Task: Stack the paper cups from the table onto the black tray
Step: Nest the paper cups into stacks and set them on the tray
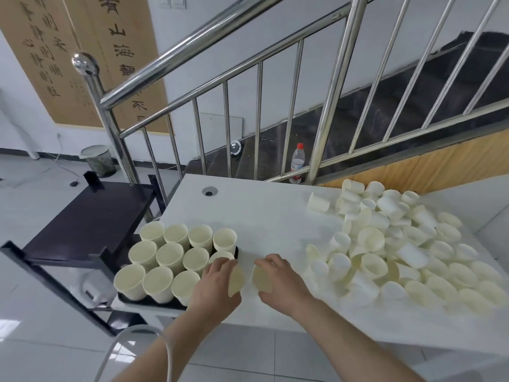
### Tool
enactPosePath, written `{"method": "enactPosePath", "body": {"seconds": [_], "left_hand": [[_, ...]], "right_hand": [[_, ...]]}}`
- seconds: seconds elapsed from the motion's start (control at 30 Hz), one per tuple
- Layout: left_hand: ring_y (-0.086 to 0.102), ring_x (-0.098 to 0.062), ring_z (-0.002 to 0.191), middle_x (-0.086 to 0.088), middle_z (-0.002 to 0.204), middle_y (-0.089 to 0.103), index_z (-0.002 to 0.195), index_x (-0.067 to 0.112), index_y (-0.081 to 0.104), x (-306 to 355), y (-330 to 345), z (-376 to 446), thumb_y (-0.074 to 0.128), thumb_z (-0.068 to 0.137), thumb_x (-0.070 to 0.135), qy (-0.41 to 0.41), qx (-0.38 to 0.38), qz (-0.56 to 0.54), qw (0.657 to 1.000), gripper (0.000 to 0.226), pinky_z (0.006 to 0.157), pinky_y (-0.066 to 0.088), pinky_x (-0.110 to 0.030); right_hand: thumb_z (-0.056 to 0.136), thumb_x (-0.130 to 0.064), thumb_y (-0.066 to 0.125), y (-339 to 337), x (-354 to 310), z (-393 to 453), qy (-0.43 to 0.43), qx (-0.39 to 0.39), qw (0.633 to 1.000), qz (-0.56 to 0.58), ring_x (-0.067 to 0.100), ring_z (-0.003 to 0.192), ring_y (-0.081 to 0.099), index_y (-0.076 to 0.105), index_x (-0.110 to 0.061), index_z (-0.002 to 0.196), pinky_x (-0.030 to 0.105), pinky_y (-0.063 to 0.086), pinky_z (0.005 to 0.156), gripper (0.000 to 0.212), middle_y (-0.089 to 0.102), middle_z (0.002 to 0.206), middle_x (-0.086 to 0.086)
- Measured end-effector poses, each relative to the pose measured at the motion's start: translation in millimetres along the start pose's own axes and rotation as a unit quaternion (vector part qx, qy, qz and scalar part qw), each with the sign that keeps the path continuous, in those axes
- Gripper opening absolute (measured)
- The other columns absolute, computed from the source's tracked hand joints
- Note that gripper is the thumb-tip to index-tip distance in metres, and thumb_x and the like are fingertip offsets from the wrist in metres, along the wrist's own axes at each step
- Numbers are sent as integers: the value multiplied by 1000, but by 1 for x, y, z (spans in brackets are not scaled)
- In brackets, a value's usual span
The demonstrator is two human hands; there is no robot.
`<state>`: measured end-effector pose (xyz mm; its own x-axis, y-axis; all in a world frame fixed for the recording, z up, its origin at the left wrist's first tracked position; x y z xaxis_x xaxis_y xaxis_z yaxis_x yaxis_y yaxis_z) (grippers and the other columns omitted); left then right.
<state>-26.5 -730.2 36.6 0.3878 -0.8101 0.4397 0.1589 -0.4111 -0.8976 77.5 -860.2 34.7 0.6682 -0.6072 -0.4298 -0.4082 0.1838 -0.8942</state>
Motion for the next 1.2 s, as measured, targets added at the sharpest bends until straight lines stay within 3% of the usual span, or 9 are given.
{"method": "enactPosePath", "body": {"seconds": [0.47, 0.93, 1.2], "left_hand": [[31, -15, 134, 9, 148, 29, 146, 26, 28, -105, -42, 0, 63, 83, 30, -19, -9, 2, 1000, 72, 98, 41, -25], [29, -15, 136, 9, 149, 28, 146, 29, 29, -129, -19, 19, 65, 83, 32, 19, -105, 6, 994, 72, 99, 41, -29], [36, -15, 129, 9, 140, 38, 140, 29, 38, -133, -11, 26, 64, 82, 33, 12, -108, 40, 993, 63, 93, 45, -30]], "right_hand": [[84, -21, 61, 42, -91, 43, -2, -17, 1000, -2, 16, 132, 31, 32, -30, 146, 33, 47, 93, 70, 30, 143, -8], [82, -28, 68, 76, -89, 57, 40, -67, 997, -27, 20, 132, 33, 29, -30, 149, 35, 48, 93, 78, 30, 144, -6], [83, -26, 65, 85, -79, 60, 56, -80, 994, -41, 19, 130, 36, 34, -27, 146, 35, 48, 91, 70, 34, 140, -4]]}}
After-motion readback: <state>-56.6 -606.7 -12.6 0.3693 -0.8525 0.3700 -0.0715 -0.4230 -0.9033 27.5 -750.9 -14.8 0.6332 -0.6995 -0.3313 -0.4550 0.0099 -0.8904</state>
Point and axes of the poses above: each hand's wrist, its own z-axis towards the middle knuckle, its own y-axis out of the palm, x = y × z, the point moved 4 cm from there along z, towards the middle knuckle
